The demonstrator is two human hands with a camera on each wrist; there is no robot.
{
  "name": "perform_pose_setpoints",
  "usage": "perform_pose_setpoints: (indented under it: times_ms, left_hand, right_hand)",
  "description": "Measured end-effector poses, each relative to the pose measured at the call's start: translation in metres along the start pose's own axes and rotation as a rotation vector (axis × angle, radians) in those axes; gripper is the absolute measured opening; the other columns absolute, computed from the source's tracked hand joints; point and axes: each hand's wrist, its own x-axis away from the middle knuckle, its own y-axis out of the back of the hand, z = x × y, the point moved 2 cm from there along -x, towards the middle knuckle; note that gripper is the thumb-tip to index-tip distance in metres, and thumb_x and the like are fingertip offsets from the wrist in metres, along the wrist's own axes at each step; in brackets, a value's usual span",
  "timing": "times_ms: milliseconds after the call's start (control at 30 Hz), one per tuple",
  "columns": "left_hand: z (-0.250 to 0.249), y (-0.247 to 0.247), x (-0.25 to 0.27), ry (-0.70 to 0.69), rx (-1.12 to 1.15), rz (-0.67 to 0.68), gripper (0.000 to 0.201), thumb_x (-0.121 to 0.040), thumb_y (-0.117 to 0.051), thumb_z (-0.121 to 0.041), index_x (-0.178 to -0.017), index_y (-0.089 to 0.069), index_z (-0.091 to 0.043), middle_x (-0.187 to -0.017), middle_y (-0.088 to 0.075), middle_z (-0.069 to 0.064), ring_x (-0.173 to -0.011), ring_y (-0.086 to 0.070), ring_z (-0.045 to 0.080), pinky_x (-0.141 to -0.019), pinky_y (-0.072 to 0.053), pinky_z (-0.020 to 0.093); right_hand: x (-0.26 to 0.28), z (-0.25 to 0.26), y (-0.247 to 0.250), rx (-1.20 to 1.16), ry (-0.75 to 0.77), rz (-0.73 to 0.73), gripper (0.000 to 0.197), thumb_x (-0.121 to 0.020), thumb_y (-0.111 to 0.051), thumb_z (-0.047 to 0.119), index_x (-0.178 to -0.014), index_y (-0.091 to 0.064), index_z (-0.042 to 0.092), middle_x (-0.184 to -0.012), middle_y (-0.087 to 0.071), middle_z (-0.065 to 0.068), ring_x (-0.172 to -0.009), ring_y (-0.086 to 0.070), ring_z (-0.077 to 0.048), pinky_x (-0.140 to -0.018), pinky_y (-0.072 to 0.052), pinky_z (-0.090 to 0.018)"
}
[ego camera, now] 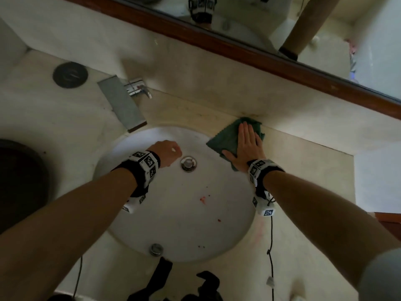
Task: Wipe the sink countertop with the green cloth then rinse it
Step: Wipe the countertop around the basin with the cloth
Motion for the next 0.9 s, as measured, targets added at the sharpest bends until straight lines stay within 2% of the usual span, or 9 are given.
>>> perform_pose_setpoints:
  times_ms: [100,333,533,633,733,900]
  left_hand:
    - [0.008,0.007,0.001,0.03,0.014,-0.009,0.019,-0.095,-0.05,-0.035,-0.105,-0.062,-0.023,-0.112,-0.066,0.009,-0.089,-0.07,0.027,-0.074,-0.055,0.034]
    - [0.023,0.015,0.003,0.097,0.054,-0.044,0.022,-0.094,-0.049,-0.036,-0.107,-0.062,-0.025,-0.109,-0.063,0.003,-0.09,-0.07,0.023,-0.086,-0.057,0.039]
    - [0.032,0.022,0.014,0.116,0.044,-0.061,0.019,-0.095,-0.046,-0.036,-0.106,-0.058,-0.026,-0.105,-0.065,0.003,-0.088,-0.07,0.021,-0.088,-0.056,0.04]
    - [0.034,0.025,0.019,0.131,0.034,-0.066,0.022,-0.096,-0.046,-0.035,-0.109,-0.06,-0.024,-0.105,-0.066,0.004,-0.089,-0.07,0.022,-0.087,-0.057,0.039]
    - [0.03,0.027,0.022,0.125,0.039,-0.08,0.022,-0.096,-0.047,-0.035,-0.109,-0.06,-0.024,-0.106,-0.066,0.005,-0.09,-0.07,0.023,-0.086,-0.057,0.038]
    - [0.013,0.022,0.021,0.093,0.03,-0.056,0.021,-0.094,-0.048,-0.035,-0.108,-0.06,-0.025,-0.107,-0.067,0.006,-0.087,-0.071,0.023,-0.083,-0.058,0.036]
  right_hand:
    - [-0.016,0.01,0.005,0.012,0.052,-0.009,0.094,-0.09,-0.025,0.071,-0.154,0.003,0.008,-0.163,0.003,-0.01,-0.15,-0.001,-0.026,-0.121,-0.006,-0.04]
    - [-0.036,0.035,0.012,0.05,0.217,-0.054,0.076,-0.098,-0.024,0.057,-0.154,-0.003,0.01,-0.163,-0.002,-0.009,-0.15,-0.005,-0.024,-0.12,-0.005,-0.037]
    - [-0.053,0.066,0.017,0.06,0.314,-0.072,0.065,-0.101,-0.025,0.047,-0.155,-0.003,0.018,-0.163,-0.002,-0.002,-0.15,-0.005,-0.022,-0.119,-0.008,-0.038]
    - [-0.051,0.061,0.015,0.054,0.34,-0.059,0.062,-0.1,-0.02,0.046,-0.155,-0.005,0.023,-0.163,-0.003,0.0,-0.15,-0.006,-0.022,-0.118,-0.008,-0.04]
    - [-0.038,0.047,0.009,0.036,0.328,-0.032,0.068,-0.091,-0.005,0.051,-0.154,-0.006,0.028,-0.163,-0.002,0.002,-0.15,-0.003,-0.023,-0.118,-0.007,-0.042]
    - [0.012,0.006,-0.009,0.027,0.257,0.04,0.07,-0.084,0.004,0.056,-0.152,0.007,0.036,-0.162,0.014,0.002,-0.149,0.013,-0.025,-0.121,0.0,-0.045]
